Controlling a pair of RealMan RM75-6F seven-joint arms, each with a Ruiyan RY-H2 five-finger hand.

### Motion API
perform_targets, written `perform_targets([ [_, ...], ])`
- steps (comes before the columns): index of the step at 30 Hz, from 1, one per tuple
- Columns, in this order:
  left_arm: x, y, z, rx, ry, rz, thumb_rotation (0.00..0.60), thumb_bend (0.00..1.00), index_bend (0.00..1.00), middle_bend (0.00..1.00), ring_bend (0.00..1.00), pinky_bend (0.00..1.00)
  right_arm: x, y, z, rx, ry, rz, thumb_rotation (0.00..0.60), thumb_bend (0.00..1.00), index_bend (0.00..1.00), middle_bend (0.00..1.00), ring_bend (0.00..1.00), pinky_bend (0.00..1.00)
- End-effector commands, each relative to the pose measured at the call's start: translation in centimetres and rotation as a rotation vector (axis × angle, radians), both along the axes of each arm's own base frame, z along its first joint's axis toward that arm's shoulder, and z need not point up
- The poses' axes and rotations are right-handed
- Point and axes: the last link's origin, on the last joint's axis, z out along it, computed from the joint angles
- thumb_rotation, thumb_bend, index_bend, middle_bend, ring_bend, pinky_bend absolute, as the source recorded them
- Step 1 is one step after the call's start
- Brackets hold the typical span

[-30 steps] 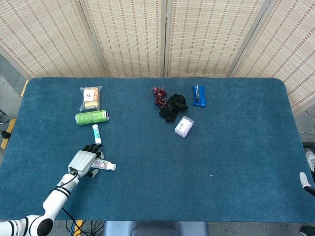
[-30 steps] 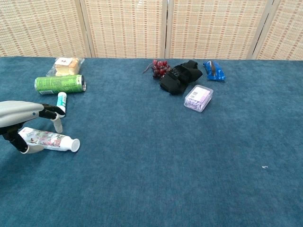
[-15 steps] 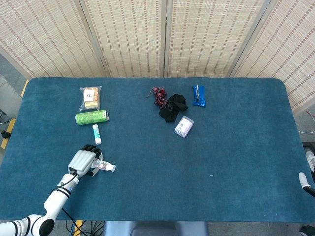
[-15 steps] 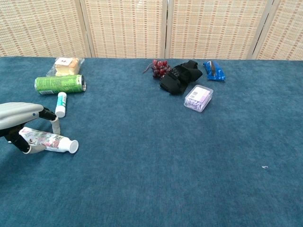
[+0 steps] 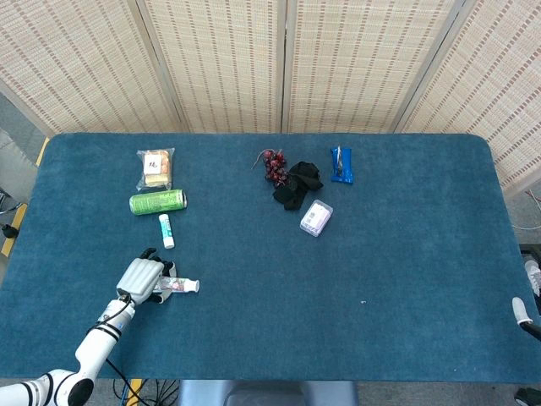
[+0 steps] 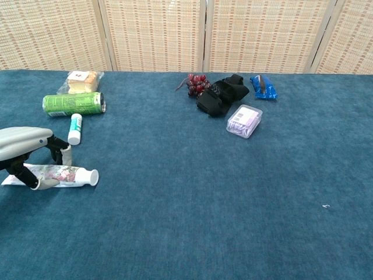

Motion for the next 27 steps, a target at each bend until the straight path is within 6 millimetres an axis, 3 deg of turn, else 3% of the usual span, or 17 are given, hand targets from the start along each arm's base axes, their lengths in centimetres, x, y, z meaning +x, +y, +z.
perform_targets([
  [1, 0.1, 0.1, 0.4, 0.021, -0.018, -0.019, 0.6, 0.28, 0.5, 0.58, 0.39, 0.08, 0.1, 0.0, 0.0, 0.0, 0.0, 0.002, 0.6, 0.3, 0.01, 0.0, 0.0, 0.0],
  [14, 1.7, 0.8, 2.9, 0.014, -0.01, -0.081, 0.6, 0.28, 0.5, 0.61, 0.4, 0.08, 1.4, -0.9, -0.4, 0.056, 0.01, 0.073, 0.6, 0.3, 0.01, 0.0, 0.0, 0.0],
  [20, 4.0, 1.6, 5.1, 0.0, -0.022, -0.11, 0.6, 0.28, 0.5, 0.62, 0.4, 0.09, 3.7, -2.5, -1.4, 0.151, 0.034, 0.189, 0.6, 0.31, 0.03, 0.0, 0.0, 0.0],
  [27, 7.8, 2.3, 7.5, -0.015, -0.057, -0.148, 0.6, 0.28, 0.51, 0.62, 0.4, 0.09, 8.3, -5.2, -3.5, 0.258, 0.063, 0.399, 0.6, 0.31, 0.11, 0.04, 0.0, 0.0],
])
